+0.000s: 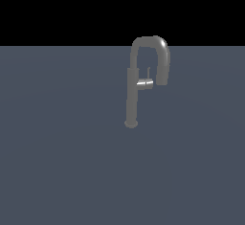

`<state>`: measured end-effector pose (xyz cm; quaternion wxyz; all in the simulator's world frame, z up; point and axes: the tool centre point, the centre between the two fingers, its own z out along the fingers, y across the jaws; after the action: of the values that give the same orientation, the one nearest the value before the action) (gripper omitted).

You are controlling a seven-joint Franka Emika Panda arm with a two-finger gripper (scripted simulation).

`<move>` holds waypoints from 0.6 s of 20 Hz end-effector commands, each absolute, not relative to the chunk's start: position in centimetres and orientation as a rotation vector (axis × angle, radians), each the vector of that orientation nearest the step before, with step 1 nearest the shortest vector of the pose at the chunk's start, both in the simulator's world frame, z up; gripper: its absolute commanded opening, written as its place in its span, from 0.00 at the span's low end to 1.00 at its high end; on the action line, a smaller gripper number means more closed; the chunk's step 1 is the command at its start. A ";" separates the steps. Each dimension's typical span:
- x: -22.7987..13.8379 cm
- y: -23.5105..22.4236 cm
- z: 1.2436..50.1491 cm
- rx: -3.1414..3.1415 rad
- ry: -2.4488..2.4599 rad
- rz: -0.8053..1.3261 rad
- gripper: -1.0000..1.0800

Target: Turn on the faucet by rotating a designated handle.

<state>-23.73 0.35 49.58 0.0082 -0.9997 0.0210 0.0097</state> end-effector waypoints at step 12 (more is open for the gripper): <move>-17.7 -0.1 48.7 -2.967 0.264 0.287 0.00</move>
<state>-18.50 -0.04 48.91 0.0656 -0.9912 0.0789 0.0842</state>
